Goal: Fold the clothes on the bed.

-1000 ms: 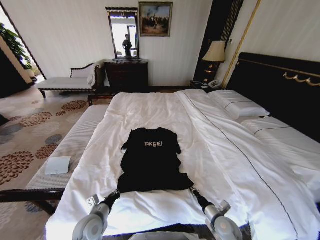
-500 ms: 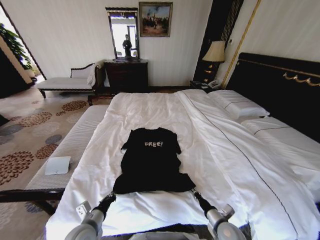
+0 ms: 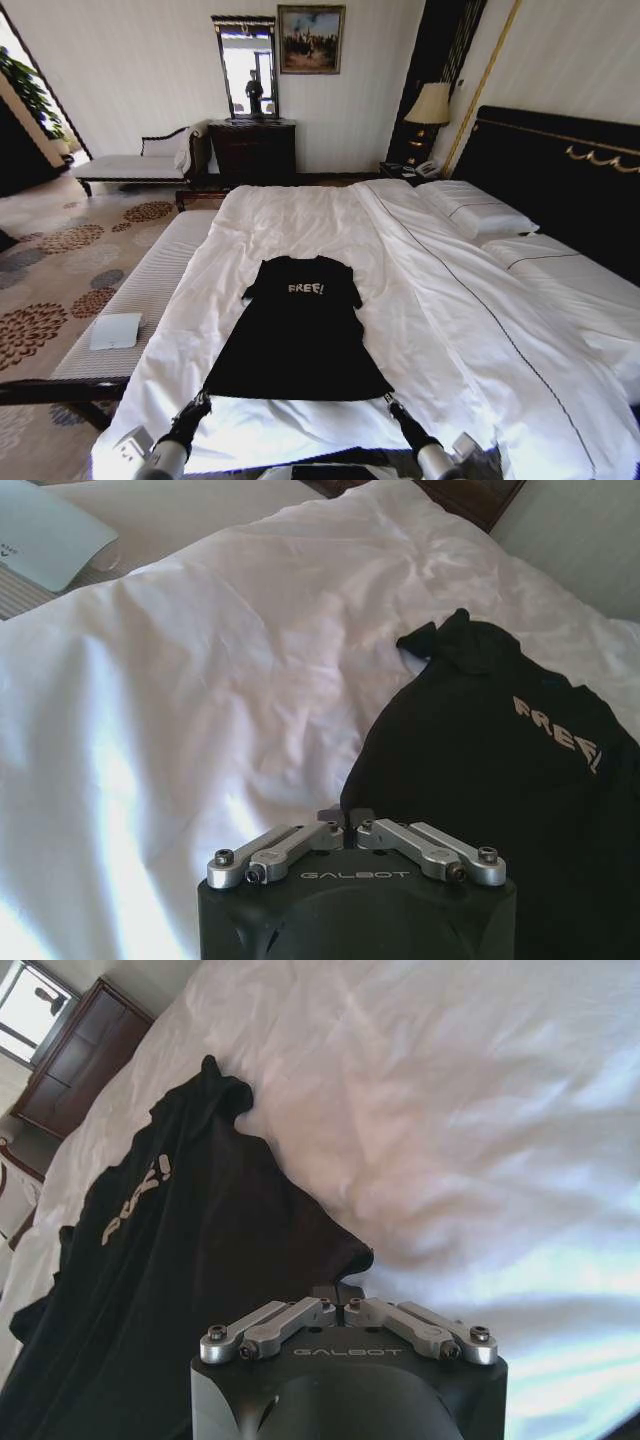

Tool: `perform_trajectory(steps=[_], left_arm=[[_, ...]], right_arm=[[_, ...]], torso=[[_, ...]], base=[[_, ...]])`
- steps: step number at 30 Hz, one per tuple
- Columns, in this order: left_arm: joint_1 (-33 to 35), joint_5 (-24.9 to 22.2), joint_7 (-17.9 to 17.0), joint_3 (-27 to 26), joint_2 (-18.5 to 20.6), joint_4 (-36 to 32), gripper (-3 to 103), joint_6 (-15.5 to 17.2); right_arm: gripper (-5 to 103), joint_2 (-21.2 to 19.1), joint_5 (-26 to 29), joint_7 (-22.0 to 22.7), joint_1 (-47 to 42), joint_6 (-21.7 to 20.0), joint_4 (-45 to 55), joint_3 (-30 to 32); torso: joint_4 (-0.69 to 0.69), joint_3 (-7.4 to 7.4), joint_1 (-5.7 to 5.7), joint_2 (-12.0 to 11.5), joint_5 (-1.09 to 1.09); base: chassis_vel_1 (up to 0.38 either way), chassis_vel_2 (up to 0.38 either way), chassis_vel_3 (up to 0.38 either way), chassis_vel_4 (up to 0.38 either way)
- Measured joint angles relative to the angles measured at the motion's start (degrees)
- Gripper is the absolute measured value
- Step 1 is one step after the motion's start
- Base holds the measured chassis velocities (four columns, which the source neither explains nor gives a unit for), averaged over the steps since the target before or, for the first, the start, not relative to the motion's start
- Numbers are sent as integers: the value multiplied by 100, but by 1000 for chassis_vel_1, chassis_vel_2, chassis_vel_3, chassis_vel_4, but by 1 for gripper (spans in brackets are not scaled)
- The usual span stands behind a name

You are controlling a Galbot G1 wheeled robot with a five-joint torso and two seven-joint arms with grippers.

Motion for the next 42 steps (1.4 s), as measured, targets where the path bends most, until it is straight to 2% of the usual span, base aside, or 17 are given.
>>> perform_trajectory(steps=[7,18,29,42], left_arm=[[446,54,136,-159,112,133,1,-191],[1186,316,260,-55,208,277,1,-561],[1284,351,164,-81,260,262,1,-563],[1808,48,2,-182,286,180,1,-649]], right_arm=[[0,186,-594,-93,-454,216,0,-109],[0,256,-914,-48,-988,264,189,-175],[0,206,-1359,91,-1471,549,202,-387],[0,53,-1701,323,-1870,638,422,-490]], torso=[[-1,0,0,0,-1],[1,0,0,0,-1],[0,0,0,0,-1],[1,1,0,0,1]], base=[[0,0,0,0],[0,0,0,0],[0,0,0,0],[0,0,0,0]])
